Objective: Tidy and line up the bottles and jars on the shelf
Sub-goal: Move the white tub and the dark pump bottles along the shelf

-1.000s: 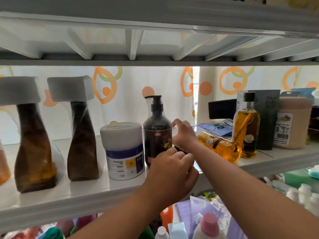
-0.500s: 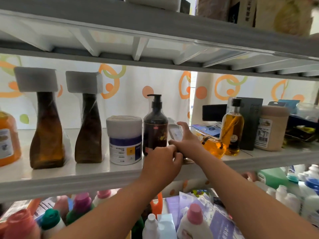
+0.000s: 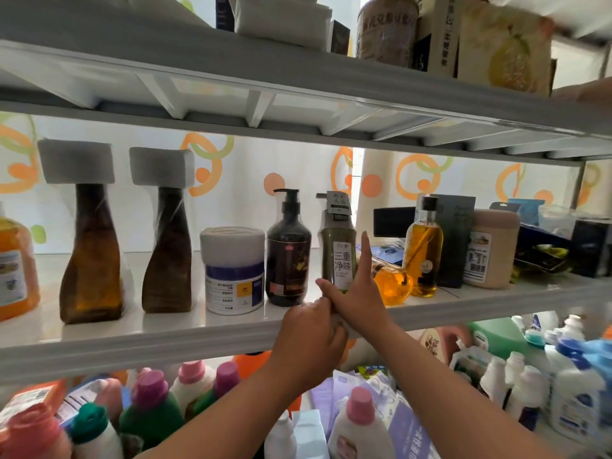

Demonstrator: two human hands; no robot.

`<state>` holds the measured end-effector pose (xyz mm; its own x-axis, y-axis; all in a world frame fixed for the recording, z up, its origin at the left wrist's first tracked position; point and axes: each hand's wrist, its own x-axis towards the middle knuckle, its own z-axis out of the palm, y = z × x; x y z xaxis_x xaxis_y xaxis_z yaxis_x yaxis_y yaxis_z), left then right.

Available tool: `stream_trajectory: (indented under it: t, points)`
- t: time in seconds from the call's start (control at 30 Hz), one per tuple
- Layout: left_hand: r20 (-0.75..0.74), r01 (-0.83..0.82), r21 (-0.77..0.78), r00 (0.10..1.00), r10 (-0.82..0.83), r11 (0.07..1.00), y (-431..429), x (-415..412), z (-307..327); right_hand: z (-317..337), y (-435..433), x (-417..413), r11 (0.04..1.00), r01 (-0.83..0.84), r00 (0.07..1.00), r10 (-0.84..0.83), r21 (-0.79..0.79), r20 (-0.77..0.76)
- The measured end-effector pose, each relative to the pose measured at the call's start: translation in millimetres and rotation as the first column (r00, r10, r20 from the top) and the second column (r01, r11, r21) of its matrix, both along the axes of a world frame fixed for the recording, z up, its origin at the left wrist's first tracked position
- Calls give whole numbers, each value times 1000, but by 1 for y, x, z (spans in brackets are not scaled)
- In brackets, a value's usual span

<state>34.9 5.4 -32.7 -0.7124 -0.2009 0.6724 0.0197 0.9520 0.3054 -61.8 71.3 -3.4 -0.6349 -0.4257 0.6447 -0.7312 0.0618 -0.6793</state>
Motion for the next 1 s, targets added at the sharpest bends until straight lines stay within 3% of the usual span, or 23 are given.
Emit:
stream_trajectory:
  t: [0.23, 0.43, 0.53, 0.67, 0.87, 1.0]
  points:
    - [-34, 9, 89, 999, -6, 996, -1, 5, -6, -3, -7, -1, 994, 88, 988, -95, 59, 121]
    - [0, -62, -5, 998, 62, 998, -1, -3, -4, 7, -3, 0, 980, 40, 980, -77, 196, 182]
    - [97, -137, -88, 985, 146, 987, 1, -11, 0, 13, -5, -7, 968, 54, 962, -117, 247, 248]
    - [192, -187, -165, 957, 218, 968, 5, -18, 5, 15, -9, -8, 954, 105, 957, -174, 281, 234]
    - [98, -135, -272, 981, 166, 953, -9, -18, -10, 12, -13, -7, 946, 188, 949, -244, 265, 198]
    - [159, -69, -280, 980, 117, 957, -12, -11, -7, 9, -16, -2, 934, 245, 944, -291, 260, 154]
